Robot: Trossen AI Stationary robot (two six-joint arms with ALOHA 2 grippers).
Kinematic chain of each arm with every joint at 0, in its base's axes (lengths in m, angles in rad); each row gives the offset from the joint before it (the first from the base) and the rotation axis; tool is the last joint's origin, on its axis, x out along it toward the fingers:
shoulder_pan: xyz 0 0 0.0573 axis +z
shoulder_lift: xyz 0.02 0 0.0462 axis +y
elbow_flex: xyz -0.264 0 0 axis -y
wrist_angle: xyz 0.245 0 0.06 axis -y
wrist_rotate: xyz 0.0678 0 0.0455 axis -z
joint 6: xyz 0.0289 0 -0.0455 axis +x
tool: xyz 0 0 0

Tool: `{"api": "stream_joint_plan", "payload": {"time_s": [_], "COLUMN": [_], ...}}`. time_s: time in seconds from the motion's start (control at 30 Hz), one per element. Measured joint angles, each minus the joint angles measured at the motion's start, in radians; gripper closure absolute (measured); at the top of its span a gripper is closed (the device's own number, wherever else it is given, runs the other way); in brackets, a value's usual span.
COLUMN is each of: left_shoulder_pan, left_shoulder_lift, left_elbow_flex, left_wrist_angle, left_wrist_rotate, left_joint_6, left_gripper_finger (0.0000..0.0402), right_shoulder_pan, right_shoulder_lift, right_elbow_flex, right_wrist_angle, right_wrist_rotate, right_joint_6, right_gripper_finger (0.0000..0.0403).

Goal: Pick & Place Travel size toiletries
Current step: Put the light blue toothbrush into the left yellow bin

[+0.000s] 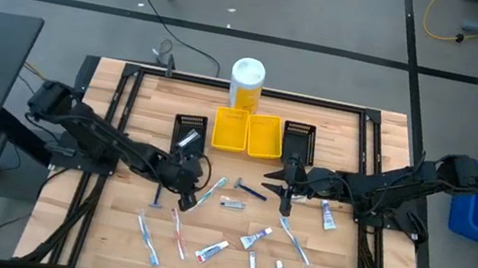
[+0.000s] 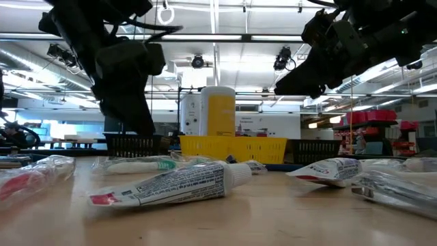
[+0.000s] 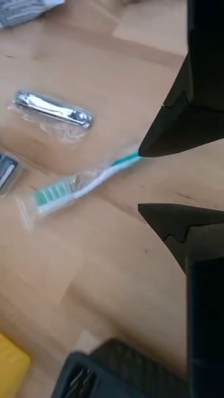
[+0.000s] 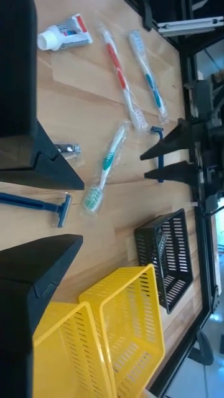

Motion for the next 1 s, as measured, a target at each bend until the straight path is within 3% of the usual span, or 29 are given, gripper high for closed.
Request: {"api": "stream_joint_plan", "payload": {"time_s": [0.27, 0.63, 1.0], "left_shoulder_pan": [-0.036, -0.043, -0.045], "left_shoulder_lift": [0.034, 0.136, 0.199], "left_elbow_flex": [0.0, 0.001, 0.004], "left_wrist_angle": [0.093, 0.144, 0.159], "left_wrist_rotate": [0.026, 0.019, 0.074], "left_joint_6": [0.01, 0.036, 0.02], "left_gripper_finger": [0.0256, 0.0206, 0.02], "right_shoulder_pan": [0.0, 0.0, 0.0], "right_shoulder_lift": [0.0, 0.001, 0.002], "right_elbow_flex": [0.0, 0.0, 0.0], "right_wrist_angle": [-0.013, -0.063, -0.064], "right_wrist_rotate": [0.0, 0.0, -0.003], "right_joint_6": [-0.001, 0.04, 0.041], "right_gripper_finger": [0.0247, 0.0197, 0.0211]}}
